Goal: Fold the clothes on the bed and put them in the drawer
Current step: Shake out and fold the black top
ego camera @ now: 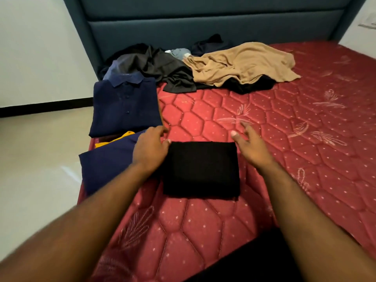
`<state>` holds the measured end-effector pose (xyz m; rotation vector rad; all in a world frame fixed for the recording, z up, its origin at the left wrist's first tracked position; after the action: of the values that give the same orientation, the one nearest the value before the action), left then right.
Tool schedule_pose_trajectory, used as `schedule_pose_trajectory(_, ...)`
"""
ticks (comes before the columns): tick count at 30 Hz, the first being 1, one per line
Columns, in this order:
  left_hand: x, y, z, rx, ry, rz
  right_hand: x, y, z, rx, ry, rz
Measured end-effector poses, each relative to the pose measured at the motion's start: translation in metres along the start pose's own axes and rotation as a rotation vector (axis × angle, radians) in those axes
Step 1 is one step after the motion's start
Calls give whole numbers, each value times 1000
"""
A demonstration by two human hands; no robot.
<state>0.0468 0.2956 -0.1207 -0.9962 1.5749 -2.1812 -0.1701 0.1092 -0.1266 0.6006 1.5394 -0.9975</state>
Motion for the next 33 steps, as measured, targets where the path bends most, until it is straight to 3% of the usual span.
schedule_pose_trajectory(4,17,53,-52,-63,-153,-61,61,16,-14,43,244,-156)
schedule_pose_trajectory(6,17,73,-74,-59,-346,-154,82,23,-21,34,342,-142)
schedule_pose_trajectory(9,5,89,-89,23,-657,-388,90,34,-24,47,414,88)
schedule_pose_trajectory(11,-5,99,-84,35,-839,-704,90,43,-23,6,462,252)
schedule_pose_trajectory(13,-5,106,-76,-65,-965,-1049,84,48,-26,-70,504,359)
schedule_pose_trajectory(15,11,98,-76,-302,-927,-1166,75,44,-34,-143,528,402)
schedule_pose_trajectory(17,21,81,-80,-394,-830,-1156,60,35,-42,-178,526,460)
schedule_pose_trajectory(22,-28,-19,-76,116,-498,-1041,-22,81,-49,-285,339,722)
schedule_pose_trajectory(26,-110,-93,-72,372,-487,-806,-71,184,-37,-366,253,716)
schedule_pose_trajectory(29,-172,-85,-67,306,-608,-474,-61,248,-23,-393,230,568)
schedule_pose_trajectory(31,-190,-51,-71,181,-580,-287,-43,270,-19,-403,215,419)
schedule_pose_trajectory(33,-199,-28,-74,164,-540,-231,-28,278,-10,-399,241,368)
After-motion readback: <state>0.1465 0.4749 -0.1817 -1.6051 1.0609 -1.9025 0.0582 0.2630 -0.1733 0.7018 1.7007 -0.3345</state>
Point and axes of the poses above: each hand's wrist, its own z-axis towards the middle knuckle, its own y-axis out of the palm, x = y × z, the point moved 7 cm from there along z, towards the middle knuckle, and after that the axes turned 14 degrees about z, right-handed, at the moved point
